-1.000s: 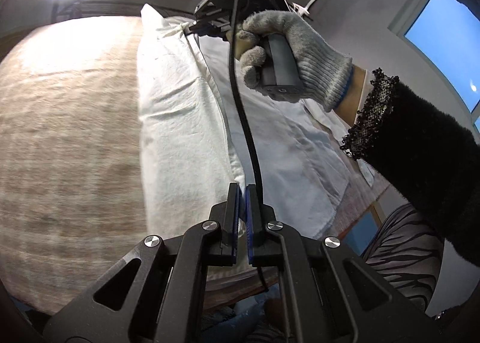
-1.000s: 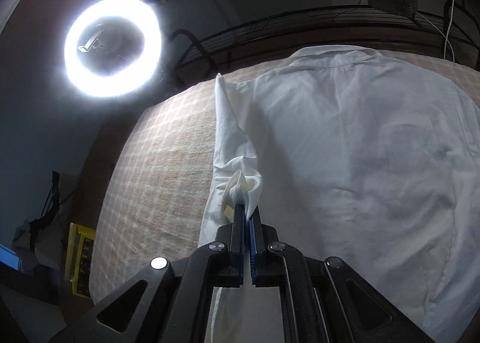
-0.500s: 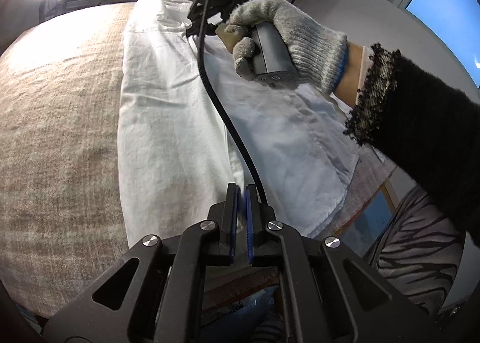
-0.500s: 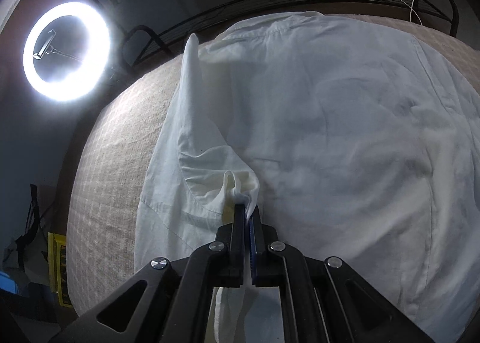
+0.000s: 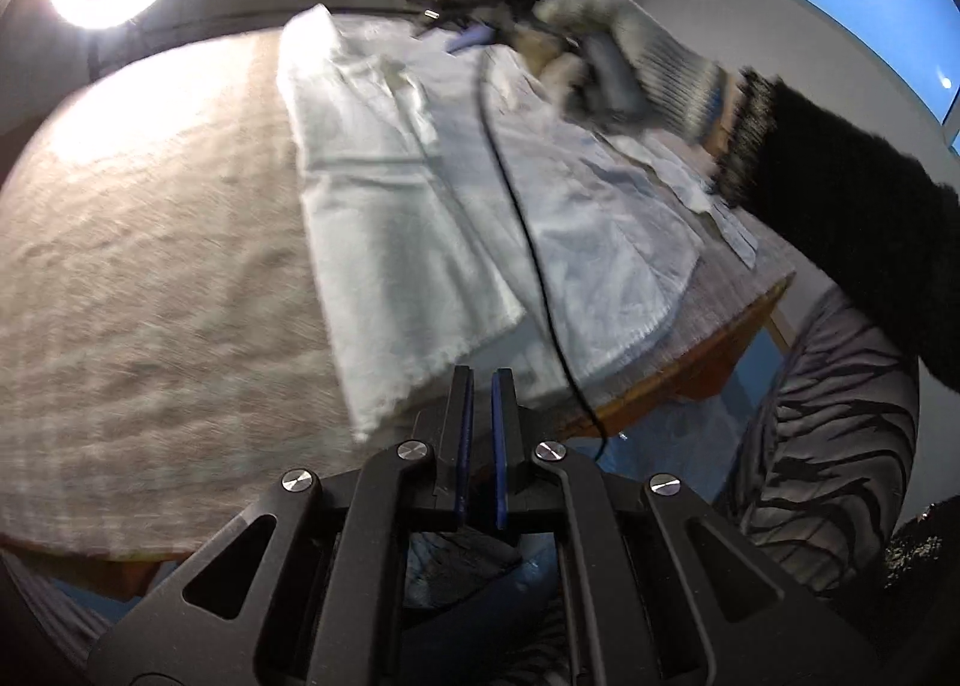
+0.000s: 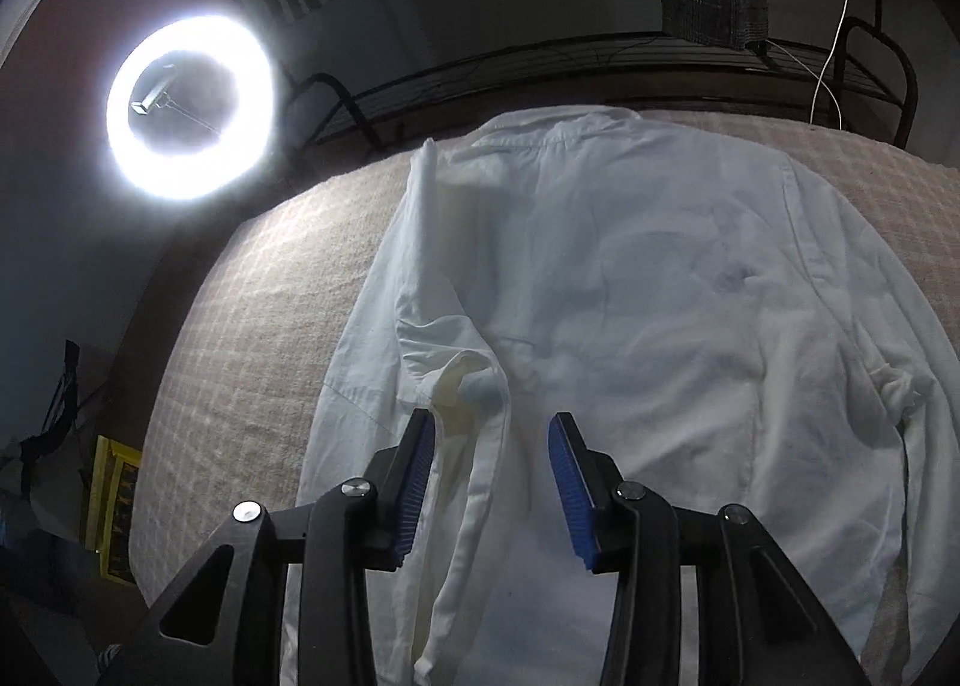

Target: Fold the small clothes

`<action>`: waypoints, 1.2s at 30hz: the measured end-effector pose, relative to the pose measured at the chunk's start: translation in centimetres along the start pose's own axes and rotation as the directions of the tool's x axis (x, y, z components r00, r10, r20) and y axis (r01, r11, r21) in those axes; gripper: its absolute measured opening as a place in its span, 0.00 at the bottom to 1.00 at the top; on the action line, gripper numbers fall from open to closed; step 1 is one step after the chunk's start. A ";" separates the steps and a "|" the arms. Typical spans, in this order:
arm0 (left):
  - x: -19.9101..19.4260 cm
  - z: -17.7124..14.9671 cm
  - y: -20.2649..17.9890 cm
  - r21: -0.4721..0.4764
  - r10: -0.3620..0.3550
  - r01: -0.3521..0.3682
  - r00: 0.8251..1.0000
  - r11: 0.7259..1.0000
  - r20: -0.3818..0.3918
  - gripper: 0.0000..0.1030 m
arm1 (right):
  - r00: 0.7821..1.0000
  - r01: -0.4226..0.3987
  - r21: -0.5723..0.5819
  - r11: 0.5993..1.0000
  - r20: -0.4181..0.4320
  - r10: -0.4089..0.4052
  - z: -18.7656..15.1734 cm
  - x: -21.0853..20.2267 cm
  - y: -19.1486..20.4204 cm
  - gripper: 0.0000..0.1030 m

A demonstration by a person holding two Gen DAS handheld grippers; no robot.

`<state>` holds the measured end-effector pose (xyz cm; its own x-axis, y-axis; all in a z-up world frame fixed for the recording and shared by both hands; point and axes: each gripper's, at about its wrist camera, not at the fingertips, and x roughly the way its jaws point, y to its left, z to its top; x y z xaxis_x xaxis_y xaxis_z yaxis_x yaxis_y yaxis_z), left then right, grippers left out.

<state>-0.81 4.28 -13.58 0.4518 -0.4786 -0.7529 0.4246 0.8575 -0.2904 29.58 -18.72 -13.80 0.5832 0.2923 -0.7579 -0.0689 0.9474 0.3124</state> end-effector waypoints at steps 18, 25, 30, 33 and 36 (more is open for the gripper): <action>7.4 1.9 3.3 0.011 0.105 -0.105 0.994 0.994 -0.026 0.02 | 0.991 -0.067 -0.013 0.998 0.115 0.068 -5.3 -9.5 -2.0 0.36; 5.3 3.2 1.7 -0.047 0.030 -0.030 0.999 0.998 0.011 0.02 | 0.992 -0.049 0.002 0.999 0.116 0.049 -6.4 -12.1 -5.8 0.40; 4.7 4.8 -1.6 -0.043 -0.043 0.045 0.997 0.998 0.057 0.42 | 0.989 -0.011 -0.031 0.999 0.144 0.015 -7.4 -15.4 -8.7 0.51; 4.8 5.8 -3.9 -0.017 -0.062 0.064 0.995 0.998 0.077 0.43 | 0.987 0.006 -0.016 1.000 0.163 -0.003 -8.1 -17.2 -11.1 0.51; 5.4 6.7 -5.8 -0.002 -0.089 0.090 0.992 0.996 0.086 0.43 | 0.984 0.027 0.019 0.999 0.173 -0.030 -9.1 -18.8 -14.3 0.51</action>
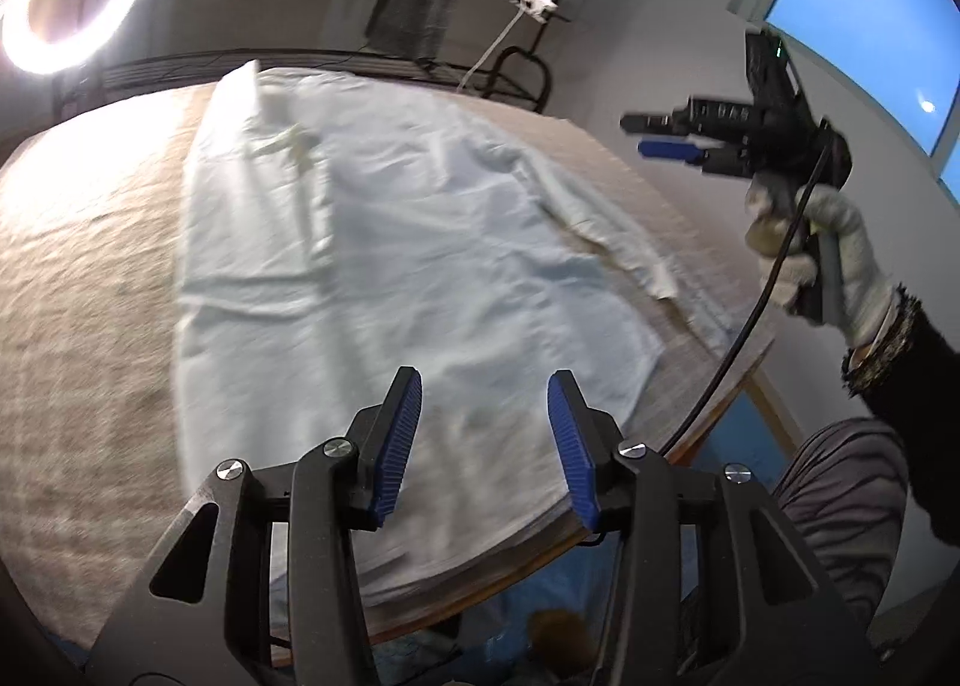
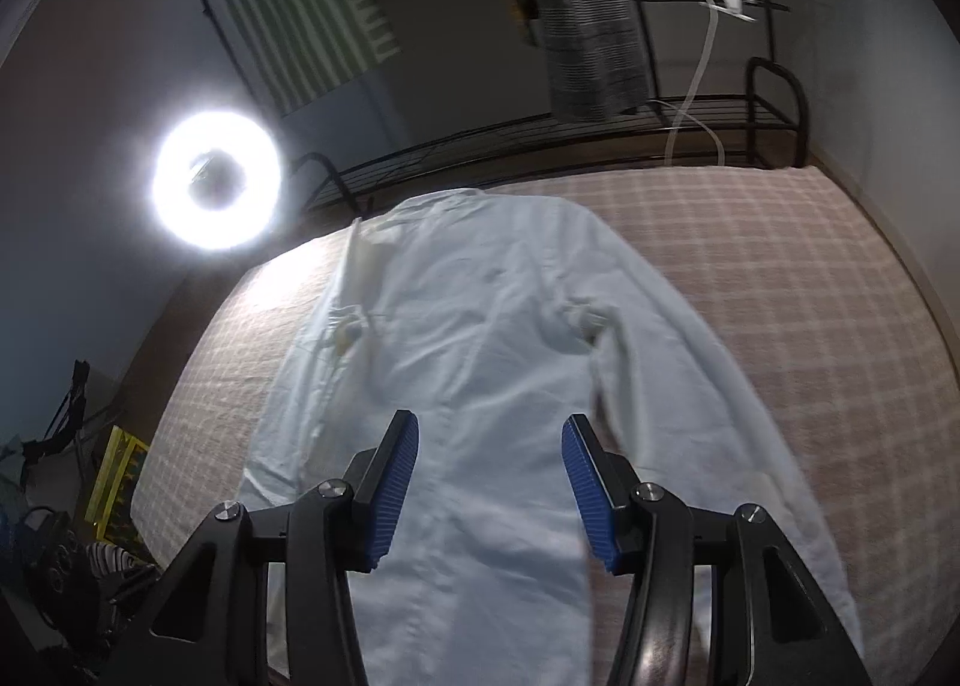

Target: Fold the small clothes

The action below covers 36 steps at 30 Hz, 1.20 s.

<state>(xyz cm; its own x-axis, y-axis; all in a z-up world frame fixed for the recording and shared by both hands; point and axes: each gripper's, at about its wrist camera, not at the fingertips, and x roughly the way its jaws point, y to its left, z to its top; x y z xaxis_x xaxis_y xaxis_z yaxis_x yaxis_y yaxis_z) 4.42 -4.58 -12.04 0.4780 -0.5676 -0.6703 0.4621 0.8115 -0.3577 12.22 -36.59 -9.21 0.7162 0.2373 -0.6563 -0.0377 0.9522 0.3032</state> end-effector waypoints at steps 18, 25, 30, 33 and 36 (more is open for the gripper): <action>7.0 0.8 -6.3 0.040 -0.063 0.068 0.992 0.997 -0.106 0.43 | 0.986 0.149 0.169 0.974 -0.100 -0.133 -5.3 -3.8 -17.3 0.50; 8.1 0.7 -6.7 0.045 -0.052 0.059 0.990 0.997 -0.134 0.43 | 0.968 0.201 0.198 0.959 -0.191 -0.164 -8.7 -2.1 -21.1 0.50; 8.4 0.6 -6.9 0.056 -0.046 0.055 0.989 0.997 -0.144 0.43 | 0.971 0.173 0.221 0.960 -0.201 -0.129 -10.0 -1.7 -21.9 0.39; 8.4 0.6 -6.9 0.059 -0.047 0.056 0.988 0.997 -0.148 0.43 | 0.971 0.159 0.195 0.968 -0.207 -0.117 -10.1 -1.4 -21.2 0.17; 8.1 0.5 -6.9 0.059 -0.053 0.062 0.988 0.996 -0.144 0.43 | 0.973 0.158 0.199 0.967 -0.200 -0.118 -9.8 -1.5 -20.6 0.01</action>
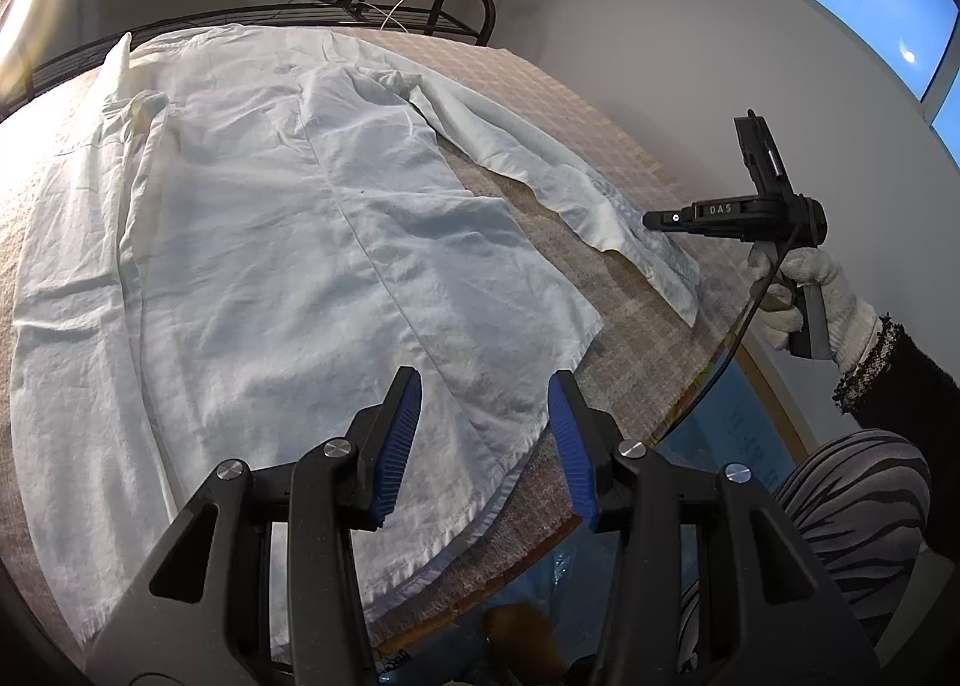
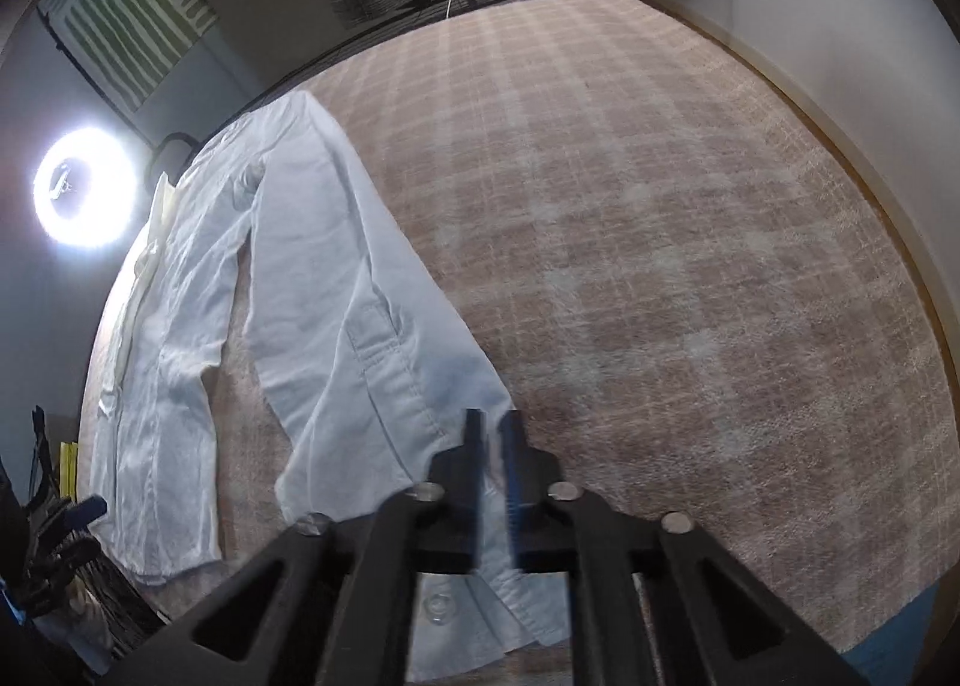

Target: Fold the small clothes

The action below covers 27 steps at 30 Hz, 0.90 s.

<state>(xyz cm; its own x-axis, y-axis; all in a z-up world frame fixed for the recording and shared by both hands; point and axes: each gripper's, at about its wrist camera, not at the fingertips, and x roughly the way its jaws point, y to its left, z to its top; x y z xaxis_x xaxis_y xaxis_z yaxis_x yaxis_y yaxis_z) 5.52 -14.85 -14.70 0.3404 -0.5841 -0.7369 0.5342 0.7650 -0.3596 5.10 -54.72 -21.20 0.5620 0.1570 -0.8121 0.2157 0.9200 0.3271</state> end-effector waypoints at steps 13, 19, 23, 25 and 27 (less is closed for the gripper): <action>-1.3 -0.3 1.4 -0.047 -0.036 0.038 0.999 0.998 0.032 0.43 | 0.985 -0.128 -0.084 0.988 0.106 0.137 1.6 -4.3 9.4 0.00; -2.2 -0.5 2.5 -0.098 -0.065 0.070 0.996 0.993 0.053 0.43 | 0.977 -0.189 -0.210 0.959 0.055 0.205 1.3 -4.3 16.0 0.00; -2.7 -0.7 3.2 -0.124 -0.078 0.086 0.995 0.989 0.068 0.43 | 0.963 -0.264 -0.275 0.924 -0.028 0.267 0.6 -3.3 20.1 0.00; -2.8 -0.8 3.4 -0.136 -0.087 0.096 0.994 0.986 0.068 0.43 | 0.958 -0.285 -0.322 0.903 -0.078 0.275 0.0 -2.5 22.2 0.00; -2.6 -1.0 3.8 -0.148 -0.093 0.101 0.994 0.984 0.058 0.43 | 0.959 -0.284 -0.366 0.886 -0.112 0.261 -0.9 -1.8 23.6 0.00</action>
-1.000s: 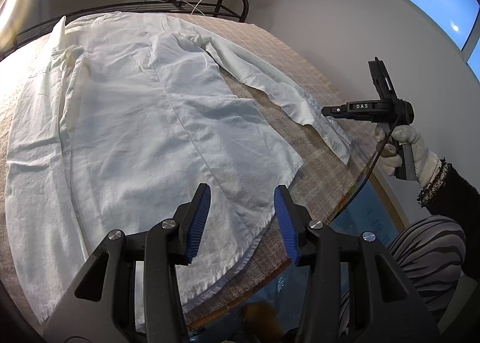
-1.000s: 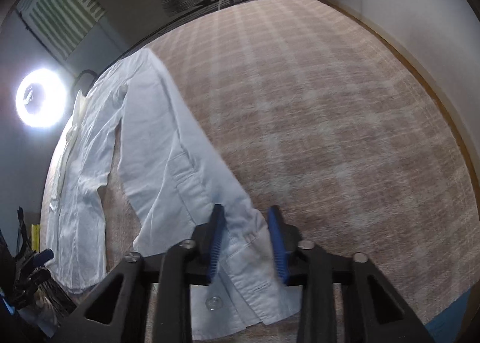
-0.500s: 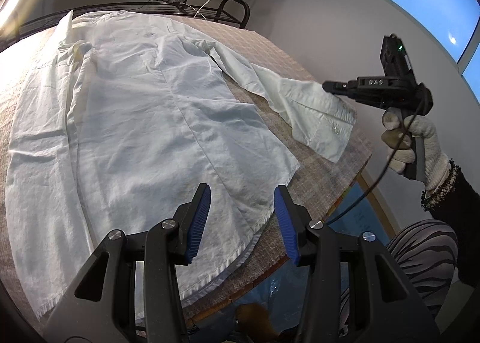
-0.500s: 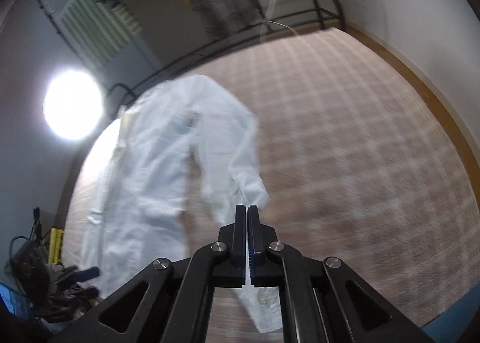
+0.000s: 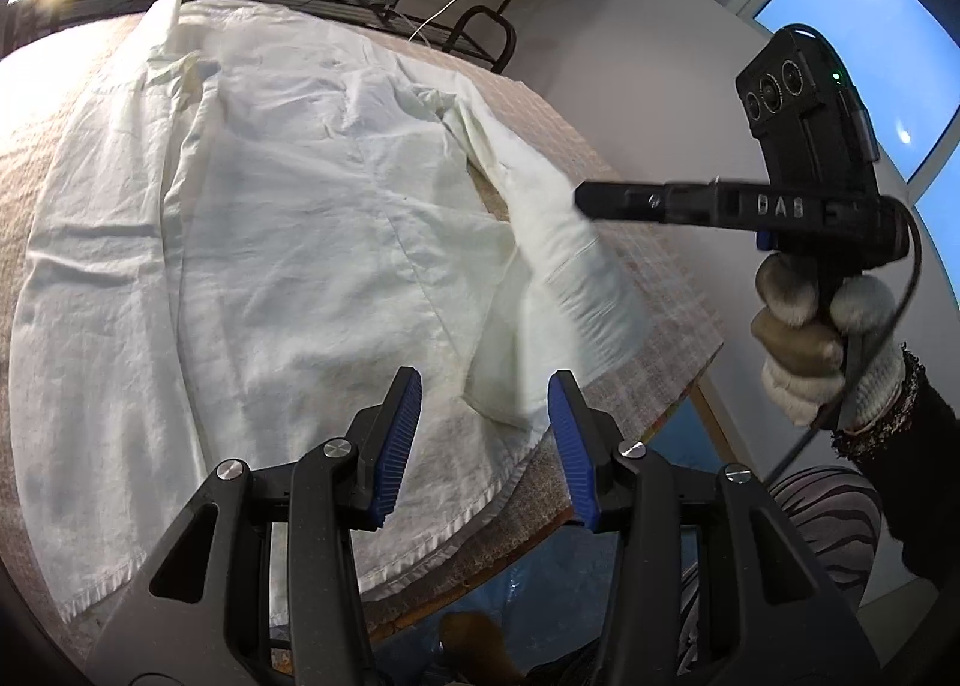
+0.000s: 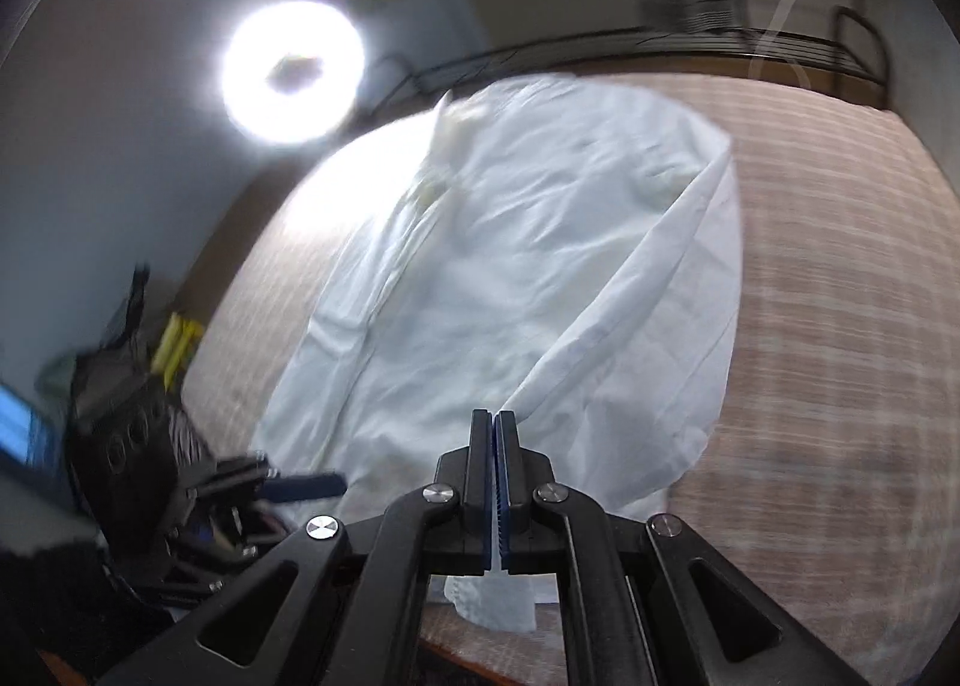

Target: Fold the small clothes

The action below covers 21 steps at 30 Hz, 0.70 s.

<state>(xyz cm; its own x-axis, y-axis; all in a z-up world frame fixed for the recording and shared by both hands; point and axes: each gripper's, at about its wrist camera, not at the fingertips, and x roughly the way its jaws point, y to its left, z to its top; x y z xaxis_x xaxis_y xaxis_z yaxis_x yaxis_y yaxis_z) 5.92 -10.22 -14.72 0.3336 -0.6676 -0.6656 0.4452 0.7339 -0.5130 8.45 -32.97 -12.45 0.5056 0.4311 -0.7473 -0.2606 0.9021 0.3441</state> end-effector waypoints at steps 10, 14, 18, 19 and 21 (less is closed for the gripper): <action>2.1 0.7 -0.4 0.036 0.024 -0.024 1.000 0.999 -0.016 0.54 | 0.998 -0.025 -0.014 1.000 -0.050 0.025 0.3 1.1 -1.1 0.40; 3.0 1.6 0.2 0.019 0.088 -0.087 0.996 0.996 -0.003 0.54 | 1.000 0.022 0.043 0.999 -0.007 -0.021 2.2 0.4 -4.2 0.40; 3.9 2.7 1.1 0.024 0.146 -0.146 0.989 0.989 0.004 0.54 | 0.996 0.079 0.097 0.992 0.033 -0.082 4.9 0.2 -7.5 0.43; 4.3 3.0 1.4 0.022 0.145 -0.145 0.989 0.989 -0.004 0.54 | 0.994 0.092 0.110 0.990 0.043 -0.097 5.7 0.3 -8.3 0.46; 5.3 3.4 2.0 0.024 0.146 -0.145 0.989 0.989 -0.029 0.54 | 0.989 0.123 0.148 0.981 0.057 -0.133 7.6 1.0 -10.0 0.51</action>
<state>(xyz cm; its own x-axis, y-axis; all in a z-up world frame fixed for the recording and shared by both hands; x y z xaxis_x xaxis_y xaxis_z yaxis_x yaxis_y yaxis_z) 11.42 -12.78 -17.42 0.3705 -0.5494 -0.7489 0.4122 0.8198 -0.3975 17.83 -41.44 -12.34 0.5816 0.3077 -0.7530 -0.0711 0.9414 0.3297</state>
